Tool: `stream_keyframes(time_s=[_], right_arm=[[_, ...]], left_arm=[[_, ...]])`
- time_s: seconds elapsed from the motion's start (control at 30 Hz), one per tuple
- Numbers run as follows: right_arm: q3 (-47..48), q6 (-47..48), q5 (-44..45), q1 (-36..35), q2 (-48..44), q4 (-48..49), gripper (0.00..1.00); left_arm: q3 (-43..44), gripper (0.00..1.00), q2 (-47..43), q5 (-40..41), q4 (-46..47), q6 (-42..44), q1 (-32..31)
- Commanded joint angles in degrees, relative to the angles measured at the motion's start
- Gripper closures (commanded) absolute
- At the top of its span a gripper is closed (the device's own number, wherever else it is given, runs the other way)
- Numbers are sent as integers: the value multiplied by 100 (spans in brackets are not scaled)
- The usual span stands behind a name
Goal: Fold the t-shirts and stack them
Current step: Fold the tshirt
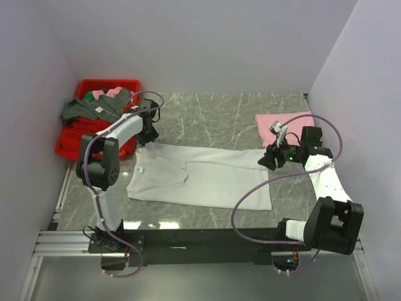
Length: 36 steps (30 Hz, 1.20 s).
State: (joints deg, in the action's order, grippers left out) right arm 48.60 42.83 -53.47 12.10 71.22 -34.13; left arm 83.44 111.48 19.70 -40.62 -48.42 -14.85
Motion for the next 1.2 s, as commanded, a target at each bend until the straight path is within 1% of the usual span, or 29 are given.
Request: stream_keyframes(time_s=[0.0,0.07,0.17,0.33,0.47,0.63,0.8,0.9,0.93,1.0,1.03,1.07,1.17], right_arm=[[-17,77,-207,73,-38,3,41],[-26,85,-234,91,-47,-6,41],[-26,94,-260,108,-38,-23,41],[-35,120,-295,161,-47,-50,41],[-35,138,-313,214,-64,-76,41],[-35,121,-330,249,-47,-41,41],[18,120,-366,267,-3,-85,41],[27,112,-383,293,-64,-103,41],[27,112,-374,302,-99,-111,41],[18,129,-357,328,-143,-111,41],[9,129,-339,328,-178,-111,41],[1,138,-331,337,-187,-103,41],[9,156,-322,346,-205,-120,41]], left_arm=[[207,50,-250,121,-331,-1484,-18],[400,46,-171,113,-577,-1898,-9],[541,42,40,7,-596,-2101,-9],[849,43,488,95,-824,-2320,8],[1209,46,875,104,-1114,-2303,26],[1052,46,884,139,-1071,-2286,35],[1341,46,1217,139,-1194,-2154,79],[1552,51,1568,8,-1211,-1970,132],[1605,54,1648,-28,-1203,-1847,158],[1719,74,1823,-54,-1194,-1741,176],[1789,92,1859,-54,-1185,-1619,193],[1825,100,1886,-54,-1141,-1531,202],[2158,100,2009,-186,-747,-960,202]])
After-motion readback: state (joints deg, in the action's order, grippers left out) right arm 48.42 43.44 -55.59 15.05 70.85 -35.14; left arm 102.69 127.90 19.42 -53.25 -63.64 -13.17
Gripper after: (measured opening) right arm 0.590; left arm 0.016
